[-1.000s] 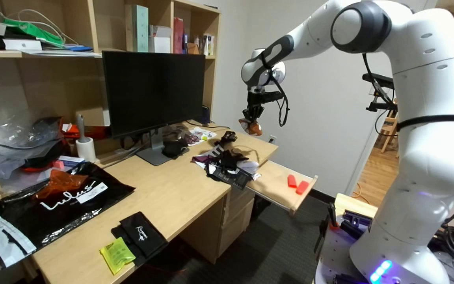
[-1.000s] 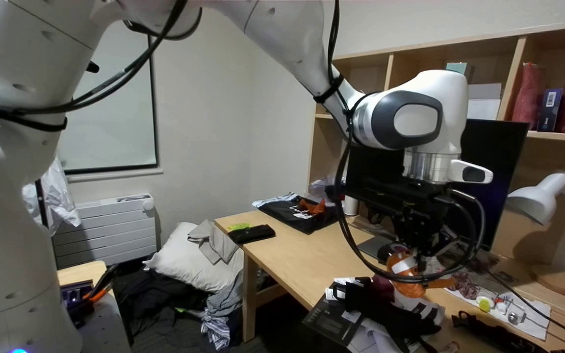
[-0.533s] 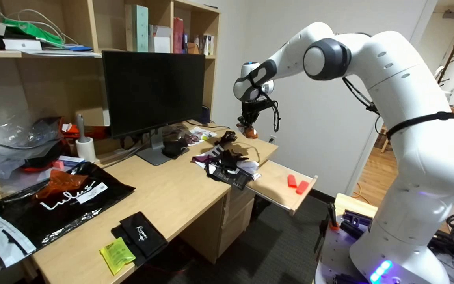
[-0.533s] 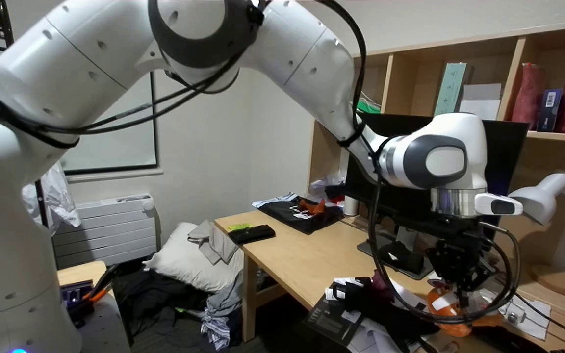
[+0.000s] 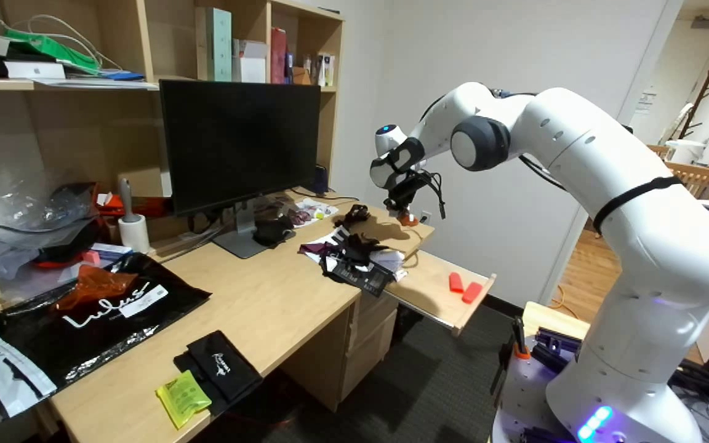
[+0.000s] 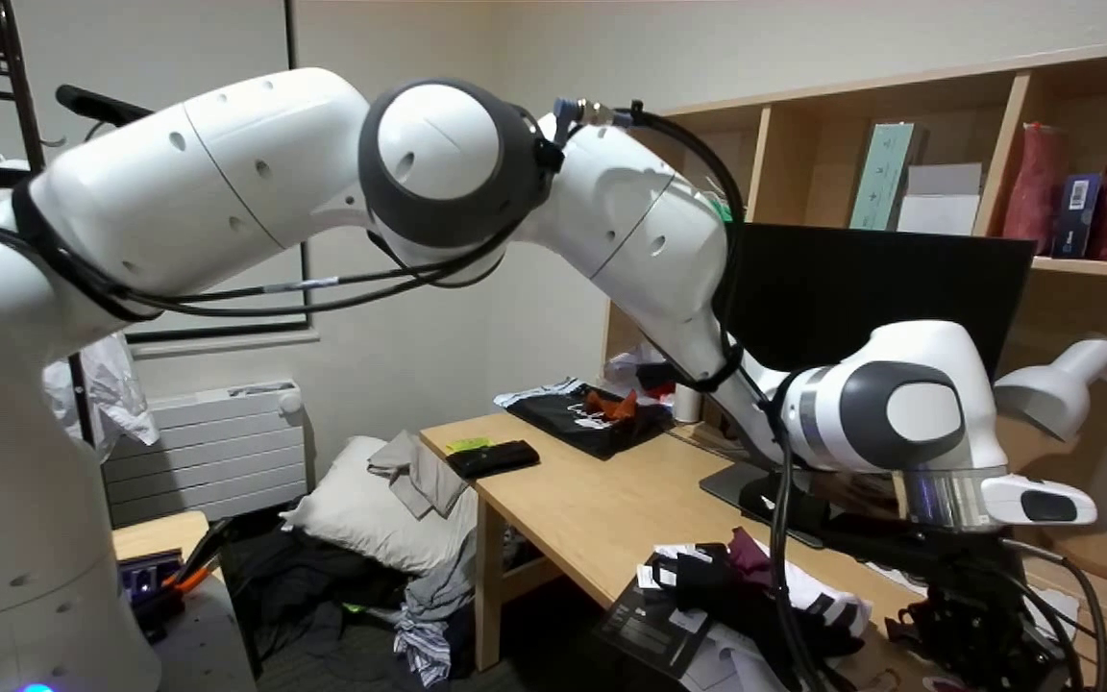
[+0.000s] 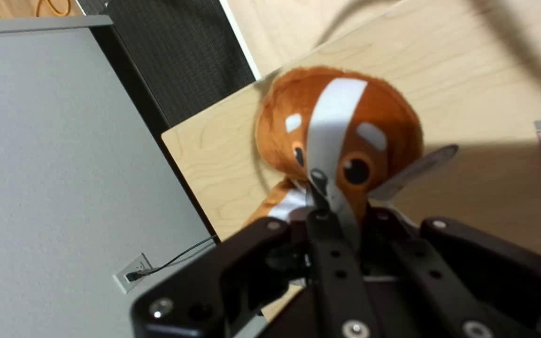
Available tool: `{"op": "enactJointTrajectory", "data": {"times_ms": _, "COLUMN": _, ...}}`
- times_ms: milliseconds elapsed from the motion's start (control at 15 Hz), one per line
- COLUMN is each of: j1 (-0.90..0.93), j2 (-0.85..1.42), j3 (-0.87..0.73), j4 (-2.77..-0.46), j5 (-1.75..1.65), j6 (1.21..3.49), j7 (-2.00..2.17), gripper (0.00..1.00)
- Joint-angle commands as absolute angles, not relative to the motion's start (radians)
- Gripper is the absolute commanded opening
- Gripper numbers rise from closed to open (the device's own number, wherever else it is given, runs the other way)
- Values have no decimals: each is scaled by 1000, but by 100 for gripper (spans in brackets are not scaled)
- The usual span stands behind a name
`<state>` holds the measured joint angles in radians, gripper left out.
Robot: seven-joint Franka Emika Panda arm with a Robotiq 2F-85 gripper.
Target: Move the object to the right
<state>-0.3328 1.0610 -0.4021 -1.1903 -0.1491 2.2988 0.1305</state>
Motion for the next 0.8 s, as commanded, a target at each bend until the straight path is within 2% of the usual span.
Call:
{"op": "enactJointTrajectory", "data": {"times_ms": 0, "j1": -350, "j2": 1167, "j3": -429, "j4": -1073, "j5": -199, "j6": 2328, "j7": 178, "gripper": 8}}
{"op": "enactJointTrajectory", "data": {"times_ms": 200, "j1": -324, "j2": 1220, "j3": -481, "j4": -1053, "j5": -212, "j6": 2398, "j7": 189, "gripper": 8}}
{"op": "enactJointTrajectory", "data": {"times_ms": 733, "j1": -255, "j2": 1290, "j3": -581, "j4": -1085, "j5": -320, "j6": 2794, "j7": 173, "gripper": 8}}
